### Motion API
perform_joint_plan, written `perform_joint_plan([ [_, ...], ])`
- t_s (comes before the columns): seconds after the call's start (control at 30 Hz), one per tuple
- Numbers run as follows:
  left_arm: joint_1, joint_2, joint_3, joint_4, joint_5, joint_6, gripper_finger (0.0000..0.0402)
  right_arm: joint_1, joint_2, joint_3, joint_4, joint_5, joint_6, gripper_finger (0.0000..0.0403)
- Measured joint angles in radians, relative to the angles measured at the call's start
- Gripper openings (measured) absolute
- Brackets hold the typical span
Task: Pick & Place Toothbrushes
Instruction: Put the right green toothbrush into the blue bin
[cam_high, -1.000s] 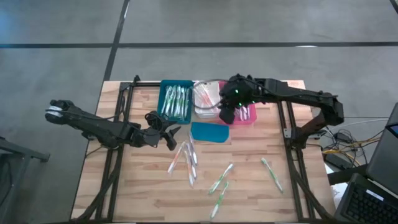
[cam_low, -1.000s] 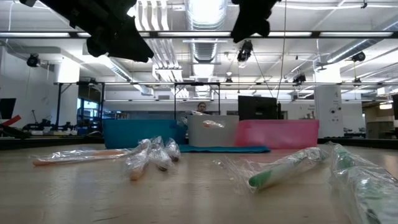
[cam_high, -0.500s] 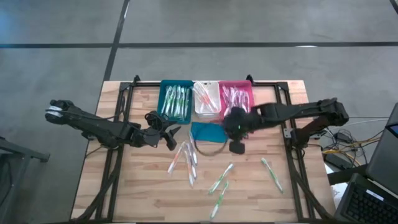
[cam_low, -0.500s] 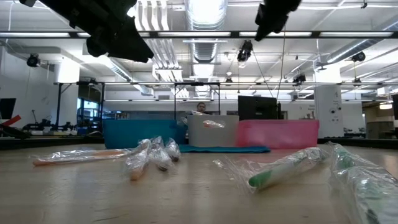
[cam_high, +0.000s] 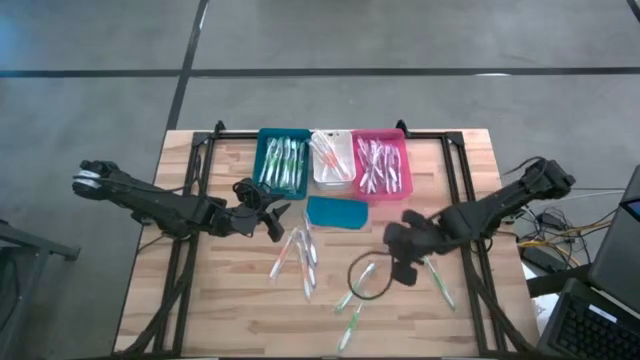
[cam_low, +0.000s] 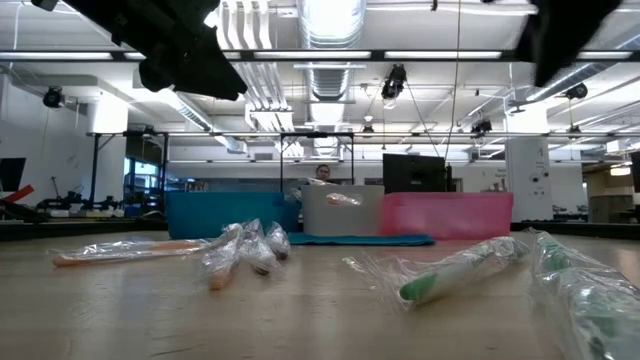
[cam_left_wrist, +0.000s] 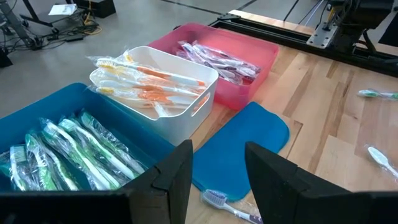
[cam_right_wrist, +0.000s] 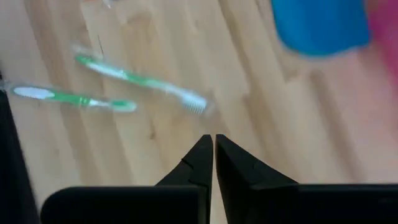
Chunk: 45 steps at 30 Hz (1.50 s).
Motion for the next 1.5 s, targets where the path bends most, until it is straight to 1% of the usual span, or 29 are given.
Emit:
perform_joint_plan([
  [0.13,0.000,0.000,0.000,0.002,0.000,0.000,0.0152,0.104,-0.026,-0.060,-0.006,-0.003,0.226,0.0012],
  [0.3,0.000,0.000,0.000,0.001,0.000,0.002,0.0152,0.223,-0.051,-0.103,-0.072,-0.005,0.535,0.0014],
  [0.47,0.001,0.000,0.000,0.001,0.000,0.007,0.0152,0.349,-0.047,-0.128,-0.159,-0.051,0.852,0.0013],
  [0.53,0.001,0.000,0.000,0.001,0.000,0.007,0.0152,0.391,-0.038,-0.139,-0.164,-0.056,0.949,0.0017],
  [0.6,0.001,0.000,0.000,0.001,0.000,0.008,0.0152,0.420,-0.023,-0.146,-0.164,-0.057,1.009,0.0024],
  [0.77,0.001,0.000,0.000,0.000,0.000,0.008,0.0152,0.451,0.008,-0.164,-0.154,-0.082,1.060,0.0060],
  [1.0,0.001,0.000,-0.017,0.000,0.000,0.008,0.0152,0.451,0.071,-0.185,-0.146,-0.089,1.036,0.0130],
  [1.1,0.001,0.000,-0.031,0.006,0.000,0.006,0.0152,0.451,0.103,-0.191,-0.151,-0.118,1.031,0.0151],
  [1.3,0.001,0.000,-0.034,0.010,0.000,-0.002,0.0152,0.451,0.137,-0.216,-0.149,-0.132,1.027,0.0168],
  [1.4,0.001,0.000,-0.034,0.009,0.005,-0.010,0.0152,0.451,0.136,-0.249,-0.140,-0.143,1.040,0.0168],
  [1.5,0.000,0.000,-0.034,0.007,0.009,-0.012,0.0152,0.451,0.130,-0.287,-0.114,-0.176,1.054,0.0161],
])
